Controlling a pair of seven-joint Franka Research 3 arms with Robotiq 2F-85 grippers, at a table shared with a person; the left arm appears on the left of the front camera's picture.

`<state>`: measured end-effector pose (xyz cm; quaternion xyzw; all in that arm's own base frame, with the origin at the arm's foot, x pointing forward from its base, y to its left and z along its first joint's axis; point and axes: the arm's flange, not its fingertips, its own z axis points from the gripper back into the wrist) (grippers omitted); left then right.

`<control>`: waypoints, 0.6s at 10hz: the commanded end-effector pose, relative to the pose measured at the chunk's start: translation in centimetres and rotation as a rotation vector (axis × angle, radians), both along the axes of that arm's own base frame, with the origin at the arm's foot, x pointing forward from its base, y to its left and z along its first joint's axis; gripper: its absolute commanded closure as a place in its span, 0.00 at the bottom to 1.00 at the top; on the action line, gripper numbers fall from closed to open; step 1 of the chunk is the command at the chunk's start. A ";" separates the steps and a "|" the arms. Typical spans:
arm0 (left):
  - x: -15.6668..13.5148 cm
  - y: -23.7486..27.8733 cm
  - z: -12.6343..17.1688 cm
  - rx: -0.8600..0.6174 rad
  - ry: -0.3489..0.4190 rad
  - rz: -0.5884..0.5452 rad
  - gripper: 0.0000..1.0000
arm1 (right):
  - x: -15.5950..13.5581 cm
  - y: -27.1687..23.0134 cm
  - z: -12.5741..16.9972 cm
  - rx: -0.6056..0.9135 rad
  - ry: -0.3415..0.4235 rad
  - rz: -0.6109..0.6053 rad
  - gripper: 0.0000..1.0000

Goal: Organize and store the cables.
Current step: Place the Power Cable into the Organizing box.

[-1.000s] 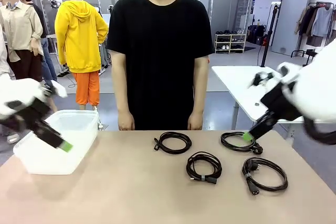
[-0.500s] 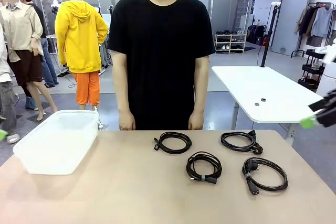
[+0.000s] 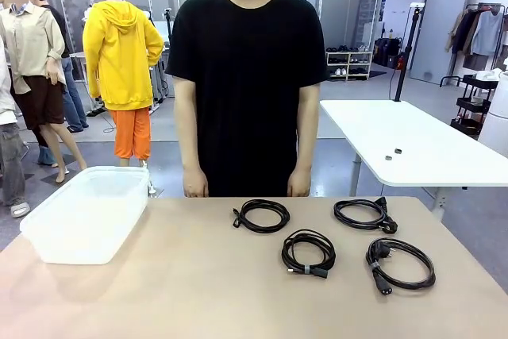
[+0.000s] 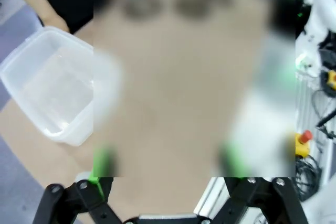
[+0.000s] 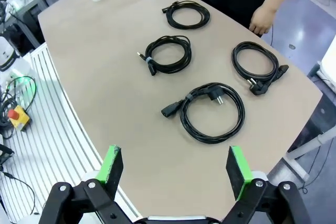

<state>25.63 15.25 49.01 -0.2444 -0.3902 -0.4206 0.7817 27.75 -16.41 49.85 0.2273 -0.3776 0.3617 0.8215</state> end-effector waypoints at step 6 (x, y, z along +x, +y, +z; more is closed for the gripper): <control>0.5 0.0 -0.5 -0.029 0.017 0.023 0.00 | -0.1 0.1 -0.3 -0.014 0.004 0.016 0.00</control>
